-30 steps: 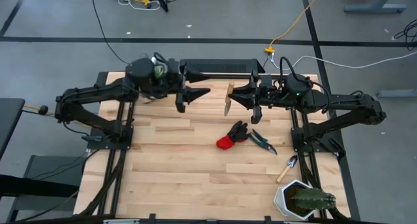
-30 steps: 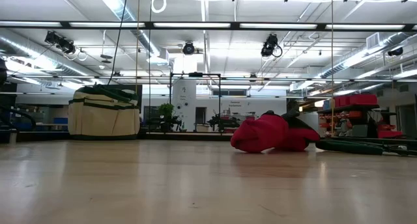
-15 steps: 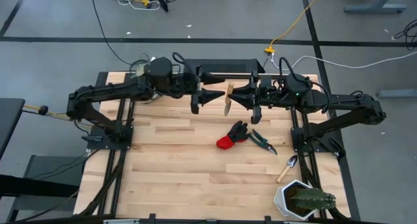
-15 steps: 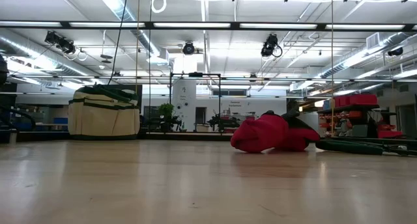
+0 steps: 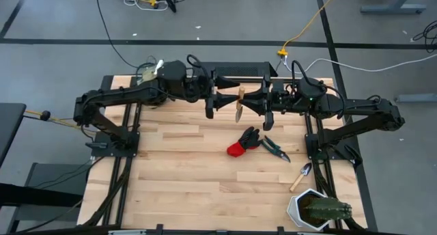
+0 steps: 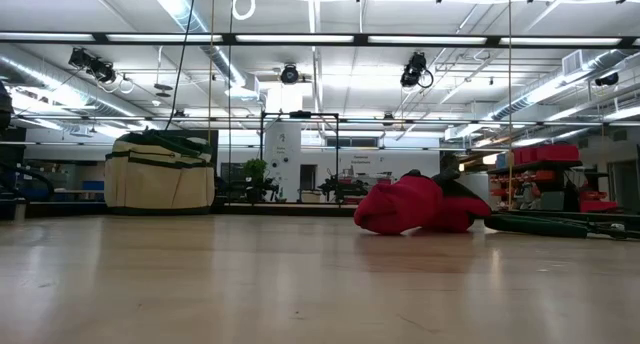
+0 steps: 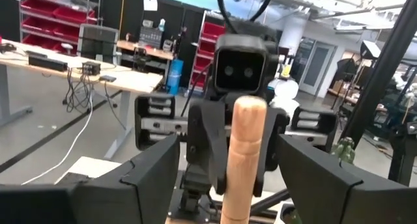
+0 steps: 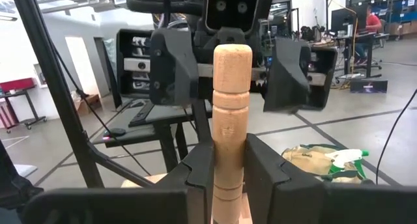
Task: Pick & Place Garden tools in Gardening bag
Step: Put the top trowel into the gardening bag
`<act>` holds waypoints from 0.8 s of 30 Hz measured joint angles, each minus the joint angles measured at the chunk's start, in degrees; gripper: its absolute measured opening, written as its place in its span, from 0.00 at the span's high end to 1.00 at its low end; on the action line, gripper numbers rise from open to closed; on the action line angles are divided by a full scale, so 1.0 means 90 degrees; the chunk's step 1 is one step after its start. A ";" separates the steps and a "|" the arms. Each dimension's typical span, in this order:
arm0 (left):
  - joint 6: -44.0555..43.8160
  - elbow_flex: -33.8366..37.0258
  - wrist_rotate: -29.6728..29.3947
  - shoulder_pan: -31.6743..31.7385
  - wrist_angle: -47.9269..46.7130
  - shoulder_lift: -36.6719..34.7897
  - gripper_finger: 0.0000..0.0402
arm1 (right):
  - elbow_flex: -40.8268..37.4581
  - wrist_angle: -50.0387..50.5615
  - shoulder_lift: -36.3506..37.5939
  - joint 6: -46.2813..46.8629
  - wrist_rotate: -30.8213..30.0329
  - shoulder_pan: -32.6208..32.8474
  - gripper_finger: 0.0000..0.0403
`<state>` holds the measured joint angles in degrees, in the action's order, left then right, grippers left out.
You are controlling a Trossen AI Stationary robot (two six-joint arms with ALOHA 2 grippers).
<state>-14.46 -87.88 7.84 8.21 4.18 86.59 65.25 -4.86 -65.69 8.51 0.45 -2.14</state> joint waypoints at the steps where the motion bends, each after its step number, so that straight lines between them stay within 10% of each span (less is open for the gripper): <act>1: 0.0004 0.0003 -0.0001 0.0000 0.0012 0.0024 0.35 | 0.0000 0.0008 0.0000 -0.0001 0.0000 0.0000 0.86; 24: 0.0002 0.0005 0.0168 -0.0004 0.0473 0.0226 0.35 | 0.0000 0.0274 0.0000 -0.0002 -0.0267 0.0000 0.86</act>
<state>-14.44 -87.83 9.34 8.17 8.43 88.62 65.25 -2.39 -65.69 8.49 -1.96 -2.14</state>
